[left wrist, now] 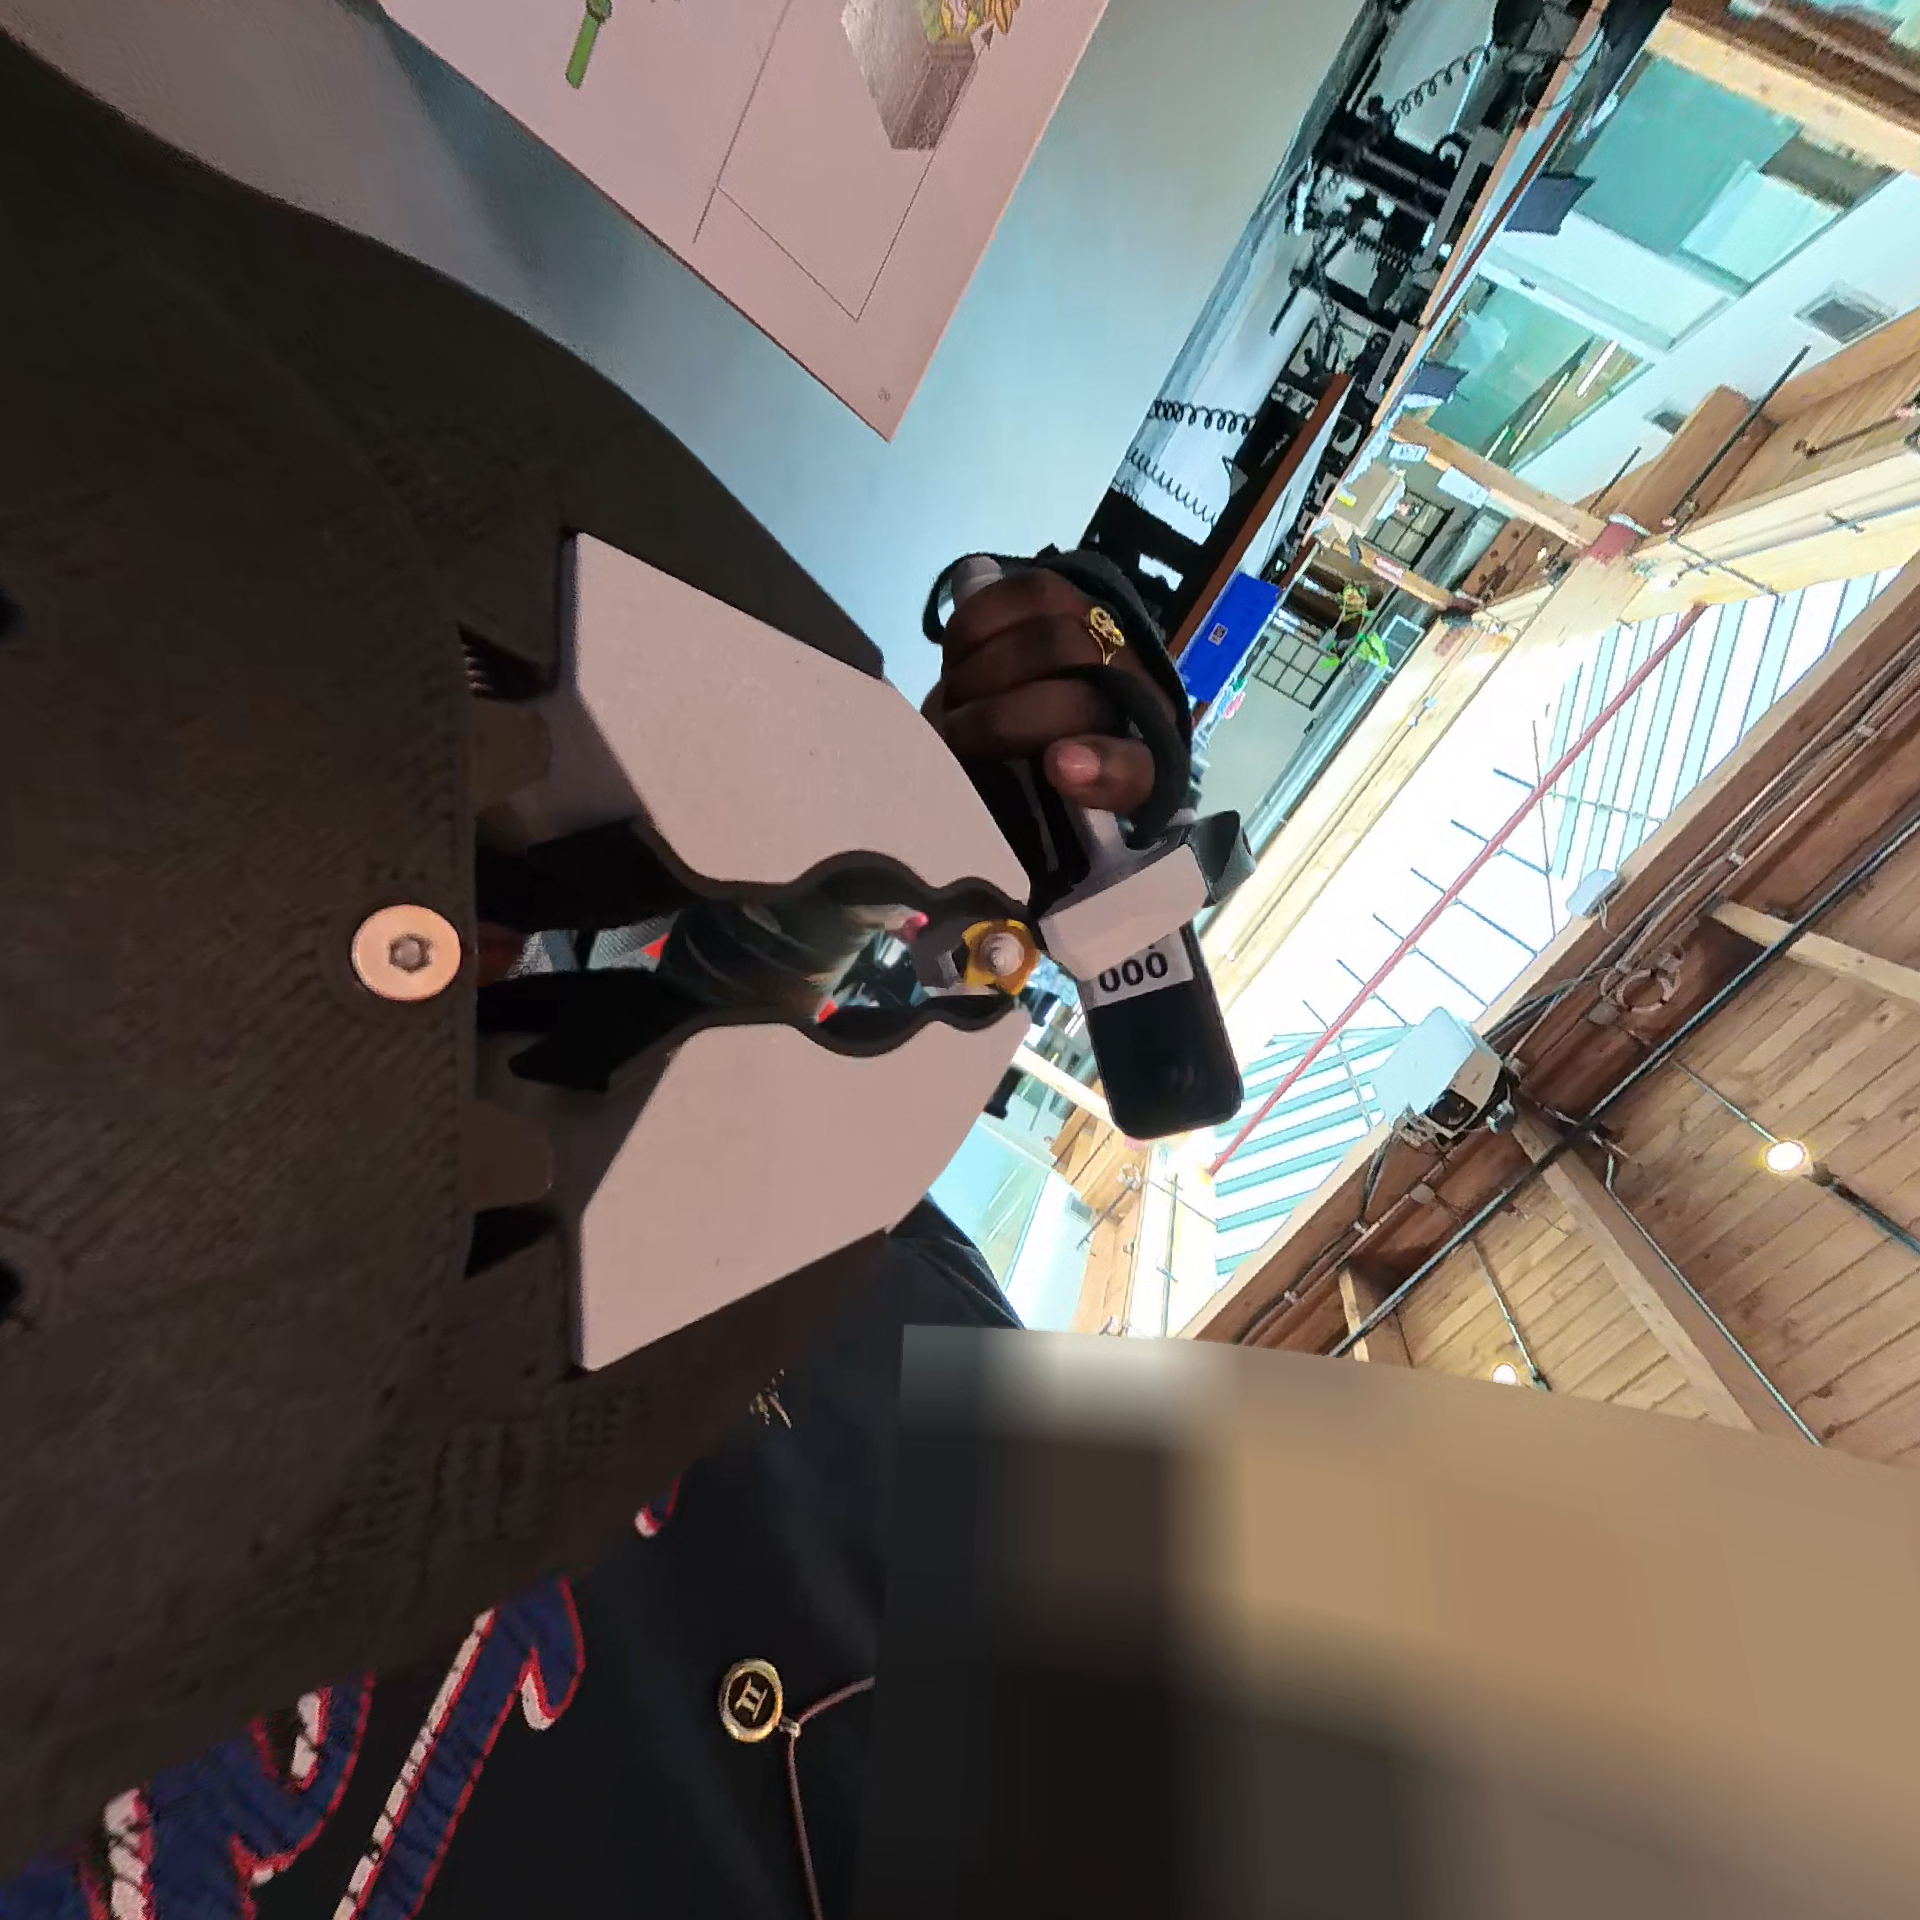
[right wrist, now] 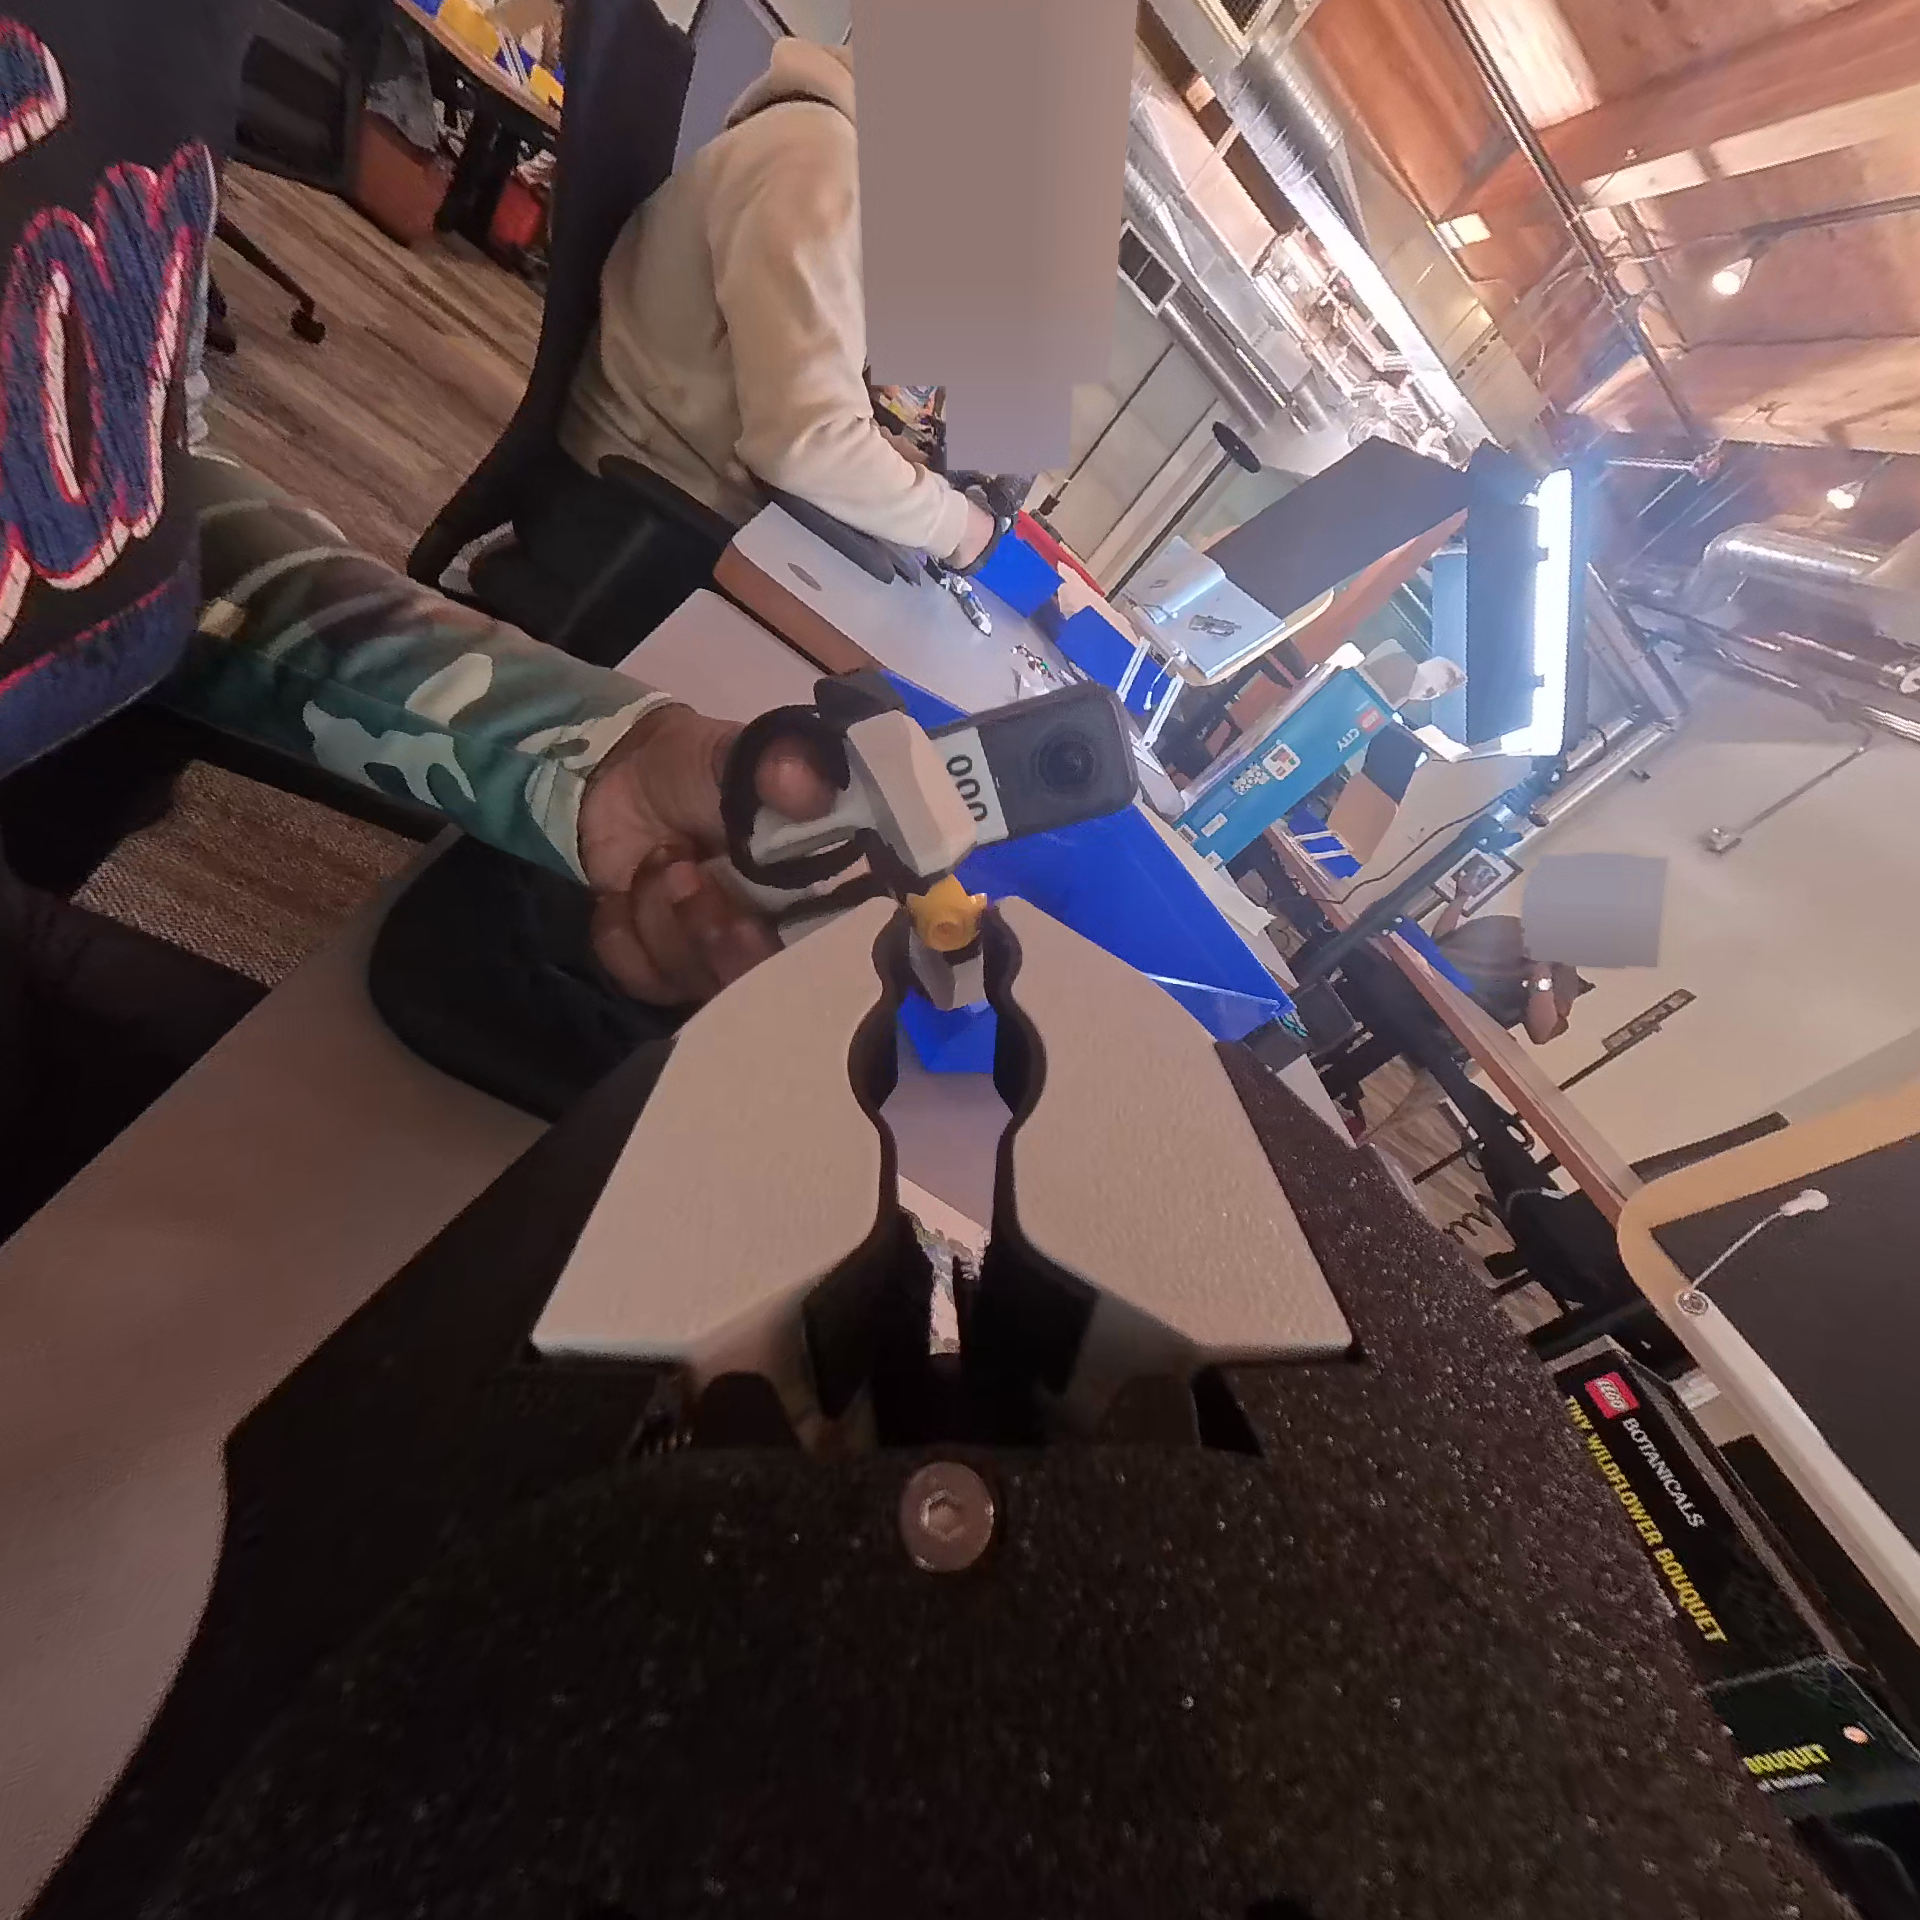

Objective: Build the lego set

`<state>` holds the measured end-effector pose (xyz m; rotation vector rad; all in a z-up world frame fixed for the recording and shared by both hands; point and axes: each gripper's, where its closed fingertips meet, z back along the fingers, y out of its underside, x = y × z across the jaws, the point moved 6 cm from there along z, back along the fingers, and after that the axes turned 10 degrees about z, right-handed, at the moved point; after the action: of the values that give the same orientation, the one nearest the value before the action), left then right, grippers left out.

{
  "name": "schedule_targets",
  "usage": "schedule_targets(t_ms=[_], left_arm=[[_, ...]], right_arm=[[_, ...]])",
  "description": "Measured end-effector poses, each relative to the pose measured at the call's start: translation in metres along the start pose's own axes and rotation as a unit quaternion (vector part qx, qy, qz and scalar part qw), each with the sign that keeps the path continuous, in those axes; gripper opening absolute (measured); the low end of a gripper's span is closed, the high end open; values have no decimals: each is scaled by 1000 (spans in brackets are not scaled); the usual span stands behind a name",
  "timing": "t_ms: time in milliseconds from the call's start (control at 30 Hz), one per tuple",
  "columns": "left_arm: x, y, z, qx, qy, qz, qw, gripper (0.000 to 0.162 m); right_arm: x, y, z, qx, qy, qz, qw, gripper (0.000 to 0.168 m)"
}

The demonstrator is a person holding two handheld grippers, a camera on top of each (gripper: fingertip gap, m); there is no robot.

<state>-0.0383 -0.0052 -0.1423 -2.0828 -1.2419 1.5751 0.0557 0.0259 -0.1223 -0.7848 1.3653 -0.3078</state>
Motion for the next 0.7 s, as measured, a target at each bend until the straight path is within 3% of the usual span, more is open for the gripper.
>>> schedule_targets(t_ms=[700], left_arm=[[11,-1,6,-7,-33,-11,999,14]], right_arm=[[1,13,-1,23,11,-13,1000,14]])
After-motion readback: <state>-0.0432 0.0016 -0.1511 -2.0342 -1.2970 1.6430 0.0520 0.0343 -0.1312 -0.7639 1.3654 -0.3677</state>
